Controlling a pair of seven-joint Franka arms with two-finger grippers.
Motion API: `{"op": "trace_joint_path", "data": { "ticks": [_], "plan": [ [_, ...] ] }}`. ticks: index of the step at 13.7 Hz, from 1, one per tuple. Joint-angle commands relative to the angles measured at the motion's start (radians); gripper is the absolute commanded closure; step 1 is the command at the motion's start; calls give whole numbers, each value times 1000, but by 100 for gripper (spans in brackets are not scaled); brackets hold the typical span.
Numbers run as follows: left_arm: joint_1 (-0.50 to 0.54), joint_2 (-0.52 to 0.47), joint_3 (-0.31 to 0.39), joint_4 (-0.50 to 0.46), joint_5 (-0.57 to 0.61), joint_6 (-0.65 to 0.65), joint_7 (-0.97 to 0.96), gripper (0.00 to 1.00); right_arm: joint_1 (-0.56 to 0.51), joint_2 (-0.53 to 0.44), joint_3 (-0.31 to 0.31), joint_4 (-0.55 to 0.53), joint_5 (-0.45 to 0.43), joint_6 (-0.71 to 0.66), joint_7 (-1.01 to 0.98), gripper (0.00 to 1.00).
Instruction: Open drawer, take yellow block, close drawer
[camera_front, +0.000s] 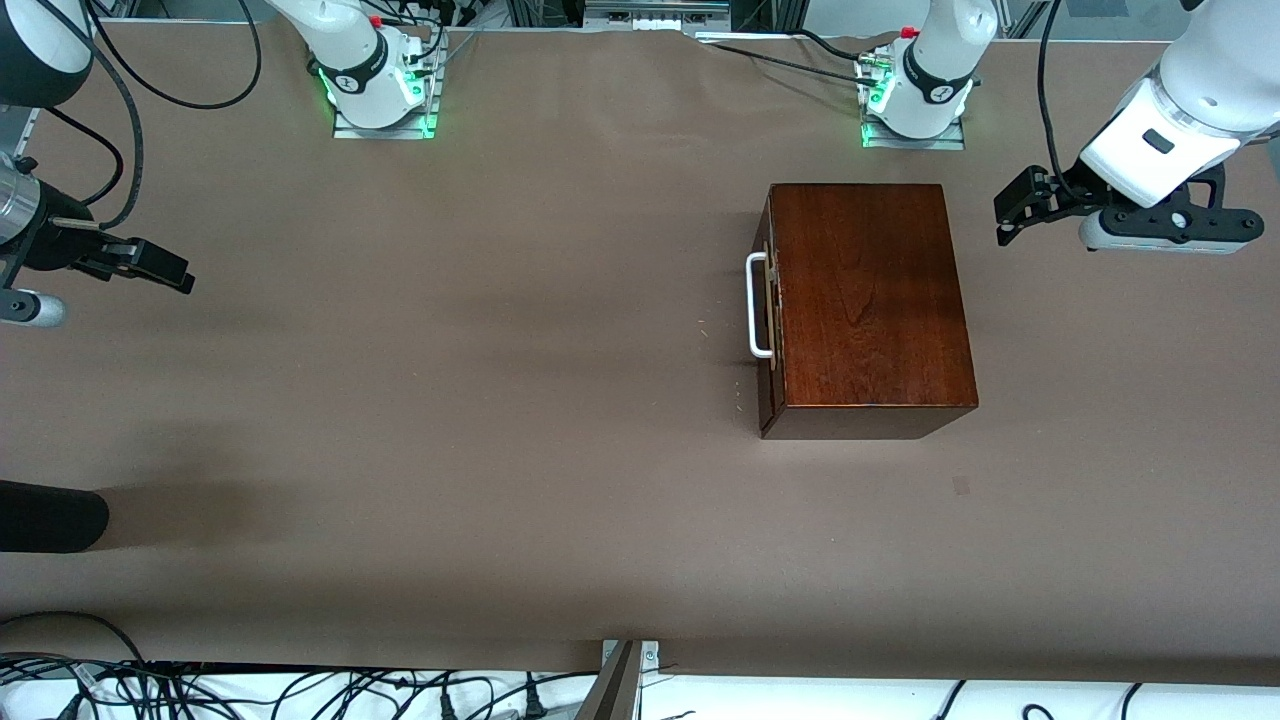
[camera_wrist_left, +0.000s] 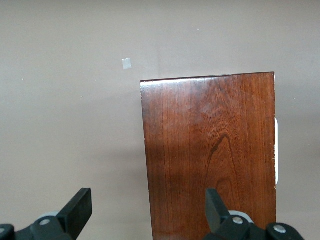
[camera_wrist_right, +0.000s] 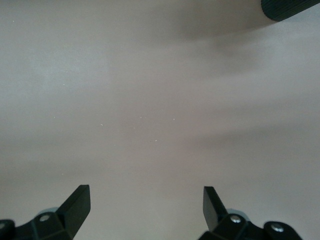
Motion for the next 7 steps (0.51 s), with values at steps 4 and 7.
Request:
{"op": "trace_joint_path", "data": {
  "ticks": [4, 7],
  "plan": [
    [-9, 21, -24, 37, 14, -9, -15, 0, -1, 4, 4, 9, 6, -13, 12, 0],
    [-14, 76, -92, 99, 0, -12, -43, 0, -1, 9, 4, 9, 6, -12, 10, 0]
  ]
}}
